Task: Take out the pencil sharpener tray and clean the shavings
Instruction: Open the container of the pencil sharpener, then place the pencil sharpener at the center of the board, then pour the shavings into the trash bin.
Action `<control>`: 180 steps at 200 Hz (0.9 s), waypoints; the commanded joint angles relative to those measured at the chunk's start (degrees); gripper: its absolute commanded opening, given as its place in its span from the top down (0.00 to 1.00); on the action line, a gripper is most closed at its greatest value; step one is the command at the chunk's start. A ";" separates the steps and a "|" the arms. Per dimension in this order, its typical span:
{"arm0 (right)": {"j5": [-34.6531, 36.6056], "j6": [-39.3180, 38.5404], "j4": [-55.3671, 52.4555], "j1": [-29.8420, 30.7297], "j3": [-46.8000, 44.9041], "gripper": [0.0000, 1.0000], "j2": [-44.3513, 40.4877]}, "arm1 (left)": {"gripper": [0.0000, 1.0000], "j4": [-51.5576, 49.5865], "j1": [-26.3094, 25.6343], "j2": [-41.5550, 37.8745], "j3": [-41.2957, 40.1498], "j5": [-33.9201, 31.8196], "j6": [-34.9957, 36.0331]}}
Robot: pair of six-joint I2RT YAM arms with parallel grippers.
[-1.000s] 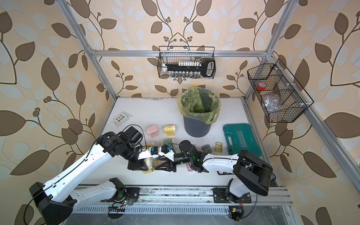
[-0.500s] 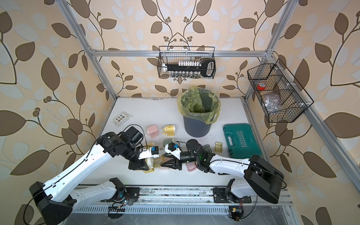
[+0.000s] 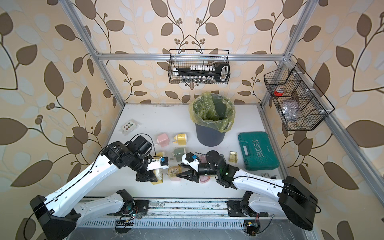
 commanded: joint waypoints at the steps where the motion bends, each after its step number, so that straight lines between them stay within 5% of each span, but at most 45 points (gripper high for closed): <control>1: 8.88 -2.44 -6.48 -0.14 0.71 1.00 -4.59 | 1.00 -2.23 -0.28 -0.92 -1.21 -2.69 0.27; 86: 32.23 -4.28 -18.73 -3.38 10.41 1.00 -13.26 | 1.00 10.77 4.33 -0.35 -12.83 -6.31 3.52; 180: 30.56 17.51 -47.31 -22.48 48.86 1.00 3.41 | 1.00 23.09 7.47 1.73 -20.99 -6.54 4.27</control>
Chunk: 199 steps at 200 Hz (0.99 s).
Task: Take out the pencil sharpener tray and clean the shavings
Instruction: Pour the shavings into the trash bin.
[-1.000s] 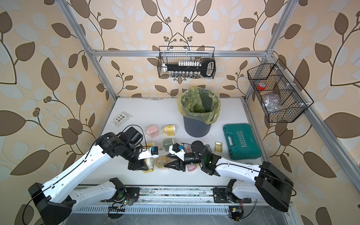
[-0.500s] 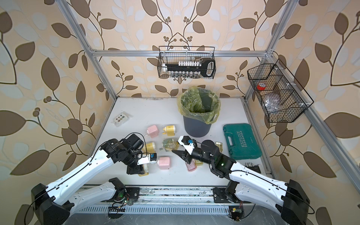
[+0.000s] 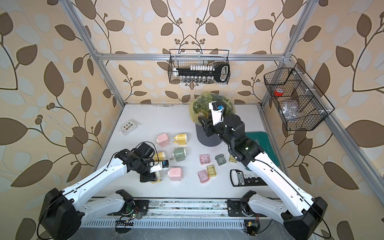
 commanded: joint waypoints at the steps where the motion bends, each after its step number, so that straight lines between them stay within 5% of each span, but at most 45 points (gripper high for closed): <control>1: -1.66 8.08 -9.95 -3.51 8.97 1.00 4.39 | 1.00 3.27 0.56 0.04 -0.79 0.50 0.86; 41: -14.32 26.67 -19.82 -14.42 20.21 1.00 13.07 | 1.00 2.76 0.56 3.34 0.93 -0.94 1.97; 77: -24.85 43.39 -20.66 -22.43 18.95 1.00 14.50 | 0.66 2.67 0.56 6.19 2.33 -2.29 2.59; 138: -44.73 72.39 -5.69 -30.11 13.80 1.00 19.11 | 0.32 3.25 0.56 8.61 3.82 -4.83 2.97; 151: -46.87 79.59 0.03 -30.25 10.72 1.00 19.50 | 0.11 3.37 0.56 8.79 4.05 -5.06 3.23; 199: -47.85 89.88 8.14 -31.05 5.97 1.00 18.42 | 0.01 3.21 0.52 7.44 4.55 -6.33 3.81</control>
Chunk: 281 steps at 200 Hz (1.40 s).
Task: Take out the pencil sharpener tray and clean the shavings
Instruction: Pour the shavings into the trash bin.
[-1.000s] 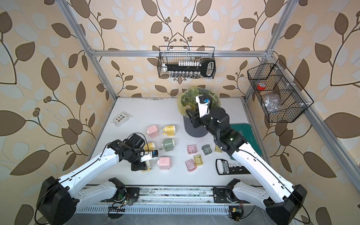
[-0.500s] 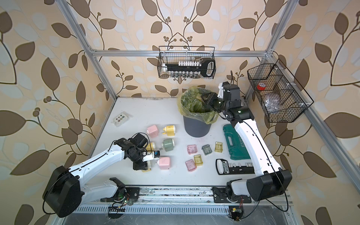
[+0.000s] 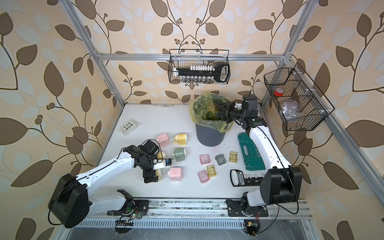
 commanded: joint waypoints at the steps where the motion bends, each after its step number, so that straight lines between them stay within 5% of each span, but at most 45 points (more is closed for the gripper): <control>1: -2.63 8.85 5.90 -0.85 -0.79 1.00 -1.28 | 0.01 -0.62 0.50 -1.33 2.31 -1.25 0.79; 106: -5.59 21.21 15.64 -3.20 -6.78 1.00 -3.44 | 0.01 -1.27 0.46 -11.90 8.17 -2.47 -2.16; 198: -5.38 14.47 7.18 -3.20 -9.53 1.00 -9.89 | 0.01 11.71 -0.18 -32.38 -0.32 5.07 -15.23; 217: -5.78 20.47 14.41 -2.45 -13.42 1.00 -11.39 | 0.01 13.65 -0.23 -35.34 -2.27 7.23 -17.19; 239: -5.94 10.15 2.02 -3.19 -8.93 1.00 -10.60 | 0.01 16.11 -0.23 -38.45 -5.61 9.67 -19.41; 260: -7.06 14.66 12.10 -2.28 -10.60 1.00 -9.85 | 0.01 20.77 -0.59 -43.50 -10.94 11.54 -21.31; 281: -7.17 2.02 4.02 -3.75 -5.62 1.00 -7.42 | 0.01 22.05 -0.92 -49.97 -13.07 11.55 -21.77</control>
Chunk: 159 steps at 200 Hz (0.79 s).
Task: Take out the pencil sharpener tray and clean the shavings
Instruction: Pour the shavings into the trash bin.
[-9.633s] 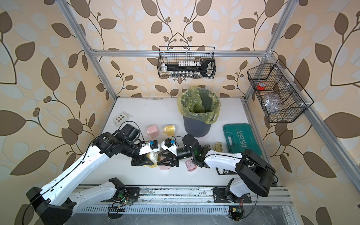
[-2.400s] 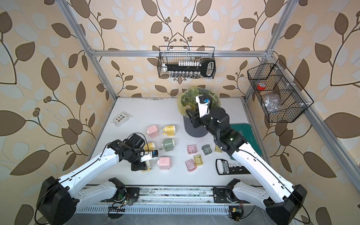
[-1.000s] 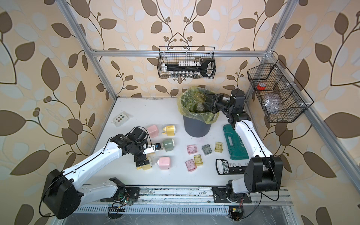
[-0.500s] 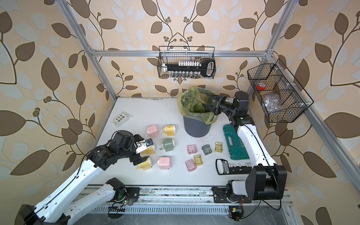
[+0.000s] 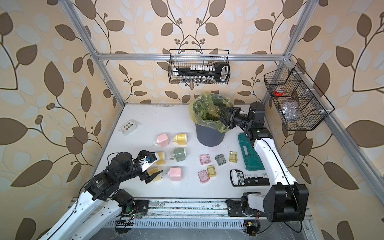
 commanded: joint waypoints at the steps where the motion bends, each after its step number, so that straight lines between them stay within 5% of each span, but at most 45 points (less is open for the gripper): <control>1: -1.30 -11.19 -3.80 -1.07 5.02 1.00 2.44 | 0.01 5.20 -0.69 -5.51 -1.30 2.87 -2.76; 64: -0.61 -20.71 -0.52 -1.87 5.47 1.00 2.33 | 0.01 4.65 -0.86 -6.42 -1.22 5.36 -3.22; 145: -2.75 -15.34 -10.78 -3.16 4.91 1.00 1.81 | 0.01 4.53 -0.87 -7.10 -1.89 7.03 -2.83; 159: -5.77 -10.44 -1.33 -2.21 3.58 1.00 2.58 | 0.01 4.27 -0.87 -7.20 -1.70 7.22 -2.94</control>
